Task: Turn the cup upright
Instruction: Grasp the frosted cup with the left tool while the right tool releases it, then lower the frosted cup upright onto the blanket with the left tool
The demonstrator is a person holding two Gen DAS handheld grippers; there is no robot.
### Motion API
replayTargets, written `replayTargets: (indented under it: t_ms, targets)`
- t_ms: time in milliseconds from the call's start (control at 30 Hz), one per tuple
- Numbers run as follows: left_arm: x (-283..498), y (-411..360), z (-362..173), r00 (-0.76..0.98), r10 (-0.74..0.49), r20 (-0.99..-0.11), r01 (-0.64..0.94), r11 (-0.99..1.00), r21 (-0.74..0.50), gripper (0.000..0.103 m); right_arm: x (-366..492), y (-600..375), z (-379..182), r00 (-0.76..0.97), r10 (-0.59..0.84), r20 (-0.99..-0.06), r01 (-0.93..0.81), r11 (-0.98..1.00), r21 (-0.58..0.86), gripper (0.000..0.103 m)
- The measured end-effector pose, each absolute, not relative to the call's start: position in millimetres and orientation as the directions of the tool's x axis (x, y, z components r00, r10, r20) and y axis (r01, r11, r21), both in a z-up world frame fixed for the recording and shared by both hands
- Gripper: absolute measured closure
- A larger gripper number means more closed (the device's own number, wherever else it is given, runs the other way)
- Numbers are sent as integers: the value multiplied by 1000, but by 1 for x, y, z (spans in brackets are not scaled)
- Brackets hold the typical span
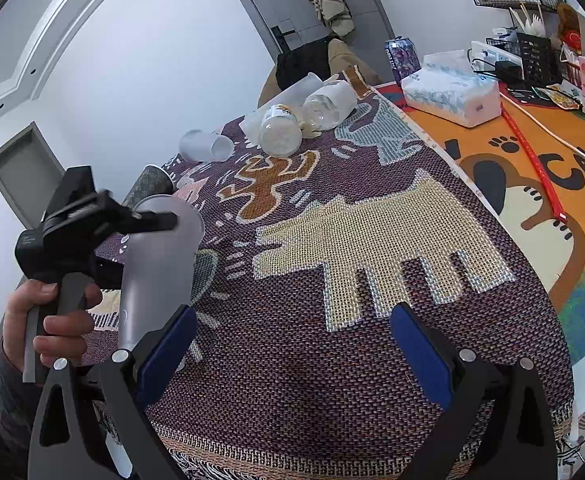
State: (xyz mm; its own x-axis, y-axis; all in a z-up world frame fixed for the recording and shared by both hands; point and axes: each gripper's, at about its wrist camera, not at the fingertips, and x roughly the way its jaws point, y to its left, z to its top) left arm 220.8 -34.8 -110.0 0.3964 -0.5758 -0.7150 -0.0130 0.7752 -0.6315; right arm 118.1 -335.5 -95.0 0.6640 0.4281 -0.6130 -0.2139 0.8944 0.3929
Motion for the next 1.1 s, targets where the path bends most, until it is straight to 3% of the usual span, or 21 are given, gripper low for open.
replayTargets:
  t_ms: [433,833,1100]
  targets:
    - [186,-44,-42,560,-508,-655,171,844,-508,26,113,-332,-91,674,431,-600,-223,893,392,8]
    - [140,-84,8,799,-240,-551,245,967,-66,27,106,-325,-85,695,399,-598,-231,912,340,8]
    - [138,-93,5,860,-146,-488,198,979,56,27,108,-329,-90,697,385,-605,-213,917,338,8]
